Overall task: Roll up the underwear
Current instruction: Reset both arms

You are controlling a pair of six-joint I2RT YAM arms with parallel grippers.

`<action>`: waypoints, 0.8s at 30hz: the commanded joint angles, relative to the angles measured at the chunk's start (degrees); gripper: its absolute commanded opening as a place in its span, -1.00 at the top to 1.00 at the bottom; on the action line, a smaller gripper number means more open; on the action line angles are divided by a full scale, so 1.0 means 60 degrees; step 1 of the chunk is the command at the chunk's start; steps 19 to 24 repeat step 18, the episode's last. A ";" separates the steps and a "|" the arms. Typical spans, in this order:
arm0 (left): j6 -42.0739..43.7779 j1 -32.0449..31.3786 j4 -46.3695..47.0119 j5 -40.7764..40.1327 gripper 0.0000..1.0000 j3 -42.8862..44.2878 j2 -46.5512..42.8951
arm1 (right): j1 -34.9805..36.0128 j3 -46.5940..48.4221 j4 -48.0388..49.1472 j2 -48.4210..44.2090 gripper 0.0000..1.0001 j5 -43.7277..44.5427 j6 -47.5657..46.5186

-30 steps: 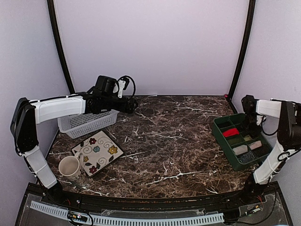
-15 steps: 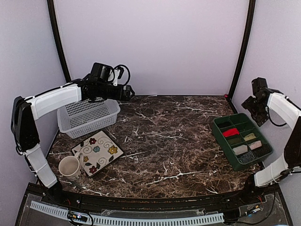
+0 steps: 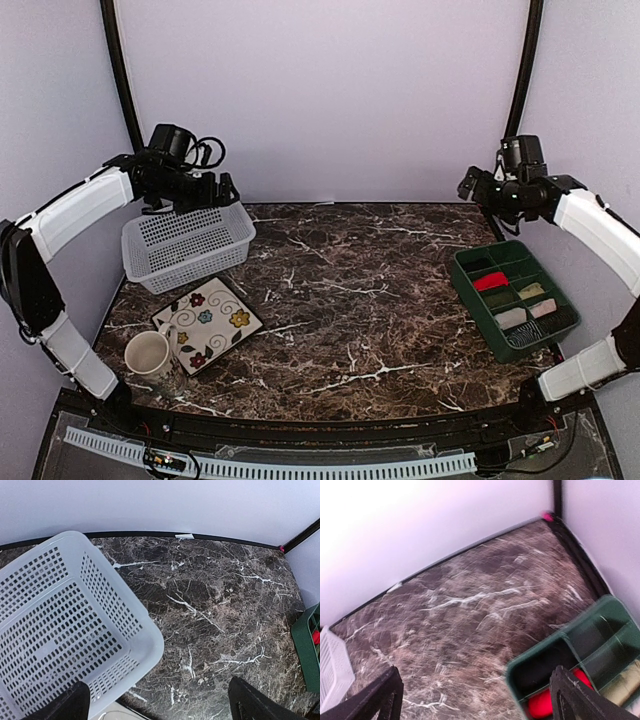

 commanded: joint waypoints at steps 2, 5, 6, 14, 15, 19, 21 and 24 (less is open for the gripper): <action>-0.0771 -0.0072 -0.0703 -0.0360 -0.98 -0.1702 -0.1818 | 0.1446 -0.0880 0.1679 -0.0822 -0.99 -0.0179 -0.1433; -0.1087 -0.0252 -0.0587 -0.0584 -0.98 -0.2735 -0.2473 | 0.1752 -0.2102 0.2207 -0.1539 -0.99 -0.0347 -0.1621; -0.1159 -0.0367 -0.0578 -0.0693 -0.98 -0.3034 -0.2622 | 0.1792 -0.2491 0.2303 -0.1821 -0.99 -0.0391 -0.1624; -0.1917 -0.1582 -0.0641 -0.1716 -0.98 -0.4091 -0.2862 | 0.1835 -0.4510 0.2433 -0.3523 -0.99 -0.0536 -0.1580; -0.2020 -0.1637 -0.0610 -0.1719 -0.98 -0.4164 -0.2861 | 0.1835 -0.4593 0.2419 -0.3627 -0.99 -0.0530 -0.1562; -0.1980 -0.1697 -0.0157 -0.1765 -0.98 -0.4297 -0.3025 | 0.1835 -0.4699 0.2383 -0.3873 -0.99 -0.0494 -0.1452; -0.1980 -0.1697 -0.0157 -0.1765 -0.98 -0.4297 -0.3025 | 0.1835 -0.4699 0.2383 -0.3873 -0.99 -0.0494 -0.1452; -0.1980 -0.1697 -0.0157 -0.1765 -0.98 -0.4297 -0.3025 | 0.1835 -0.4699 0.2383 -0.3873 -0.99 -0.0494 -0.1452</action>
